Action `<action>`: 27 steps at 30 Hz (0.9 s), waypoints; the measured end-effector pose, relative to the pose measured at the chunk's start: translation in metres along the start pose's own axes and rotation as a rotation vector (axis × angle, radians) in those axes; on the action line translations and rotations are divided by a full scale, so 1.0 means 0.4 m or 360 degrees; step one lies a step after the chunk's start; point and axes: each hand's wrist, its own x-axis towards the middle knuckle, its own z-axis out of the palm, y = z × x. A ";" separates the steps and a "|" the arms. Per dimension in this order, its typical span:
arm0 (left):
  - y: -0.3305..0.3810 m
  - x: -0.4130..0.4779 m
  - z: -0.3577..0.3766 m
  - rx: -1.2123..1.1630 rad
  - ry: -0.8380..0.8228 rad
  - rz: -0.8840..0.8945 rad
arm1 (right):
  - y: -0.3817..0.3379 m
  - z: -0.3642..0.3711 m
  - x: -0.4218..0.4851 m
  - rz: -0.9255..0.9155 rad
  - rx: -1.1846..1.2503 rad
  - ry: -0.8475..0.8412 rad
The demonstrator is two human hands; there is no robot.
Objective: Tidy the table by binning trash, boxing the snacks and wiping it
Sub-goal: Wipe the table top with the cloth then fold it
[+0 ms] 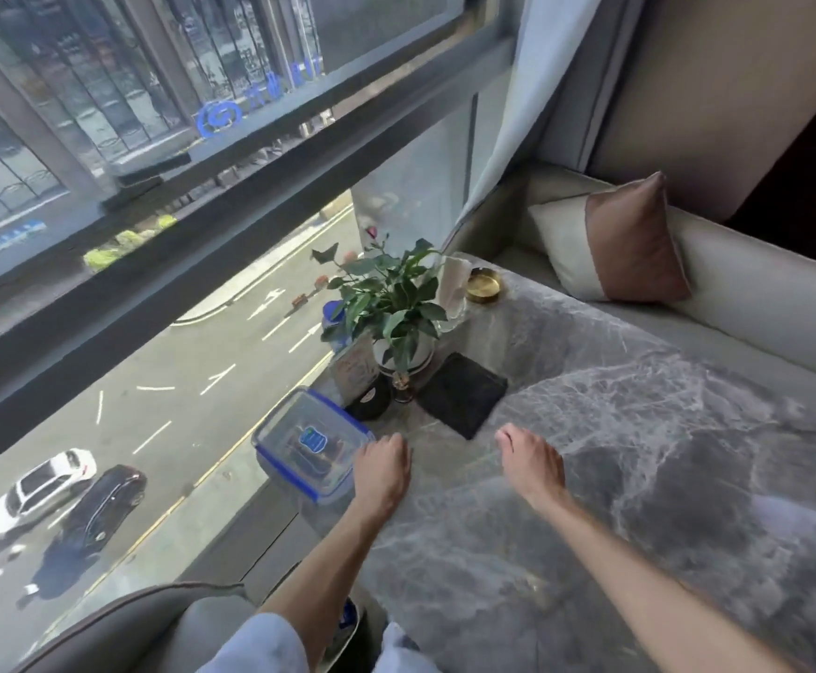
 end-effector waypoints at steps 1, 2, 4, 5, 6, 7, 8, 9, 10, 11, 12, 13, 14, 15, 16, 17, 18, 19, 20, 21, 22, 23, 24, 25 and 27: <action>0.024 0.033 -0.001 -0.0007 -0.0035 0.0000 | 0.007 -0.009 0.023 0.0045 0.0018 -0.0010; 0.047 0.070 -0.001 -0.0011 -0.0079 0.0000 | 0.008 -0.015 0.052 0.0084 0.0036 -0.0018; 0.088 0.158 0.009 -0.0065 -0.0205 -0.0002 | 0.003 -0.020 0.122 0.0172 0.0066 -0.0013; 0.102 0.198 0.015 -0.0101 -0.0280 -0.0013 | -0.003 -0.020 0.153 0.0226 0.0091 -0.0008; 0.113 0.243 0.028 -0.0131 -0.0358 -0.0025 | -0.008 -0.013 0.187 0.0292 0.0123 -0.0013; 0.120 0.286 0.042 -0.0148 -0.0418 -0.0034 | -0.012 -0.002 0.219 0.0360 0.0154 -0.0021; 0.125 0.322 0.057 -0.0139 -0.0458 -0.0029 | -0.018 0.013 0.247 0.0431 0.0176 -0.0027; 0.128 0.363 0.075 -0.0124 -0.0486 -0.0011 | -0.024 0.031 0.279 0.0518 0.0192 -0.0023; 0.128 0.402 0.090 -0.0115 -0.0496 -0.0003 | -0.029 0.052 0.307 0.0612 0.0211 -0.0009; 0.125 0.438 0.104 -0.0102 -0.0486 -0.0001 | -0.035 0.076 0.333 0.0706 0.0239 0.0009; 0.120 0.471 0.119 -0.0084 -0.0465 -0.0004 | -0.042 0.101 0.352 0.0801 0.0275 0.0024; 0.113 0.501 0.132 -0.0076 -0.0449 -0.0007 | -0.050 0.125 0.369 0.0899 0.0317 0.0031; 0.108 0.528 0.142 -0.0097 -0.0451 -0.0020 | -0.058 0.147 0.383 0.0996 0.0358 0.0030; 0.106 0.551 0.148 -0.0130 -0.0471 -0.0038 | -0.063 0.168 0.393 0.1085 0.0399 0.0020; 0.106 0.570 0.155 -0.0147 -0.0494 -0.0052 | -0.069 0.188 0.399 0.1165 0.0444 0.0000; 0.109 0.584 0.163 -0.0136 -0.0506 -0.0045 | -0.072 0.205 0.403 0.1242 0.0495 -0.0024; 0.117 0.595 0.169 -0.0108 -0.0528 -0.0046 | -0.074 0.218 0.406 0.1320 0.0558 -0.0042; 0.126 0.602 0.174 -0.0088 -0.0560 -0.0070 | -0.076 0.229 0.409 0.1398 0.0629 -0.0045; 0.136 0.606 0.179 -0.0080 -0.0583 -0.0113 | -0.075 0.238 0.411 0.1463 0.0696 -0.0032; 0.144 0.609 0.185 -0.0067 -0.0600 -0.0154 | -0.072 0.245 0.415 0.1511 0.0754 -0.0012; 0.150 0.612 0.191 -0.0045 -0.0606 -0.0189 | -0.067 0.251 0.419 0.1548 0.0802 0.0001; 0.153 0.614 0.194 -0.0022 -0.0604 -0.0224 | -0.062 0.256 0.422 0.1574 0.0845 0.0001; 0.154 0.617 0.198 -0.0007 -0.0595 -0.0254 | -0.055 0.260 0.424 0.1588 0.0882 -0.0006; 0.153 0.621 0.202 -0.0006 -0.0581 -0.0278 | -0.048 0.264 0.423 0.1591 0.0915 -0.0012; 0.144 0.628 0.207 -0.0074 -0.0594 -0.0338 | -0.033 0.275 0.419 0.1583 0.0960 -0.0014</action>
